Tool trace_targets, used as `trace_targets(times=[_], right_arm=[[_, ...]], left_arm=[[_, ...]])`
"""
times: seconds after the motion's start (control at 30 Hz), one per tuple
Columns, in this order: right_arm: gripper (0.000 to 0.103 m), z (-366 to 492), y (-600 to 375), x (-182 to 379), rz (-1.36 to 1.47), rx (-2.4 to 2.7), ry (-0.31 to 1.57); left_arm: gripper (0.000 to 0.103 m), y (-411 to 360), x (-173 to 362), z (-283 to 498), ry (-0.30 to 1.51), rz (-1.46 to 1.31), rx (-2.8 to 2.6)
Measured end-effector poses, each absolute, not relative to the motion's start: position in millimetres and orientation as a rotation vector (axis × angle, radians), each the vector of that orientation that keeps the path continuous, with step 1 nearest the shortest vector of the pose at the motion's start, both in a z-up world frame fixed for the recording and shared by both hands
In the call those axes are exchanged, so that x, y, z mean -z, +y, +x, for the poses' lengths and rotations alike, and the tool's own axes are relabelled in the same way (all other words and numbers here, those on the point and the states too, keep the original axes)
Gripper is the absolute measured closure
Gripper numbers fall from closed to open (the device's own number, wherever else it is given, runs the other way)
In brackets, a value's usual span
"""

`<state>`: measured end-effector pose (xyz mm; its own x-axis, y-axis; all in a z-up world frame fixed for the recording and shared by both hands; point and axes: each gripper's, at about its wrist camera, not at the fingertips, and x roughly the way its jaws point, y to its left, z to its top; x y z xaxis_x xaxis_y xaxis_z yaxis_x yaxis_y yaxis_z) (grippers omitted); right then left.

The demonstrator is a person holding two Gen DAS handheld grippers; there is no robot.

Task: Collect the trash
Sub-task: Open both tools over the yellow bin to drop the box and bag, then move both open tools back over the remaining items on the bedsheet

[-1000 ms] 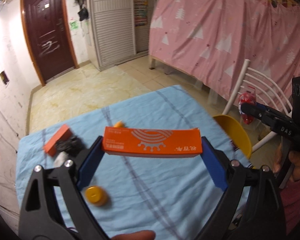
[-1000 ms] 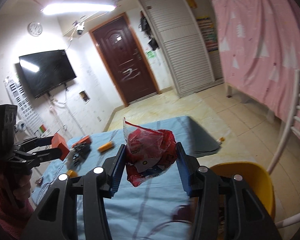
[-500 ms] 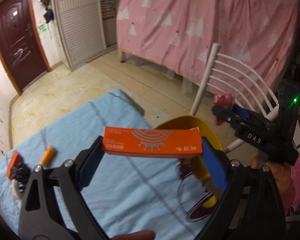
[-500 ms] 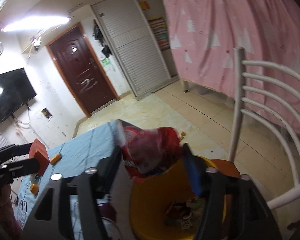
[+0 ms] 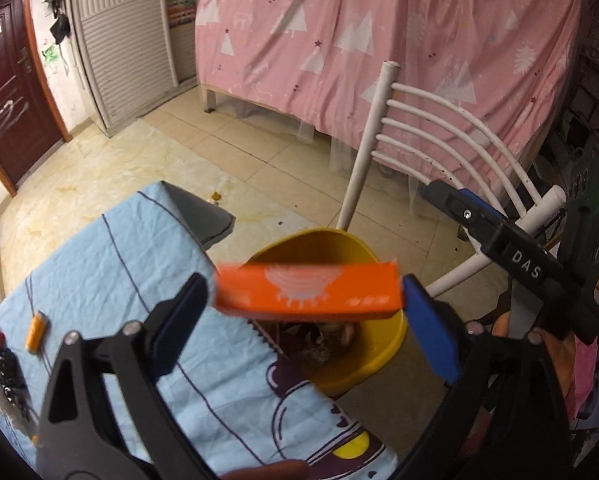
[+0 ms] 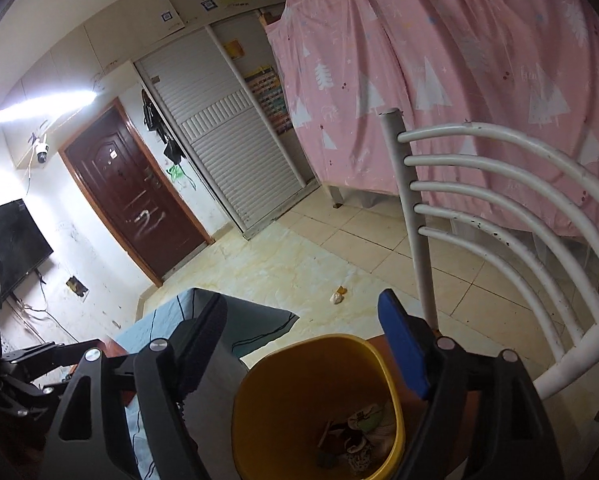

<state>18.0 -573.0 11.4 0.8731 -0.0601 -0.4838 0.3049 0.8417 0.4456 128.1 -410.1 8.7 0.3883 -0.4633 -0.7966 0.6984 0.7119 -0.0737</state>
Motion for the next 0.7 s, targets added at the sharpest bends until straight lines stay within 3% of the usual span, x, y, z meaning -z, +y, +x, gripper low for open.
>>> trace_targets(times=[0.7], right_arm=[[0.029, 39.8, -530.7, -15.2, 0.488, 0.109, 0.512]], left_arm=[[0.008, -364.6, -18.5, 139.6, 0.909, 0.213, 0.702]])
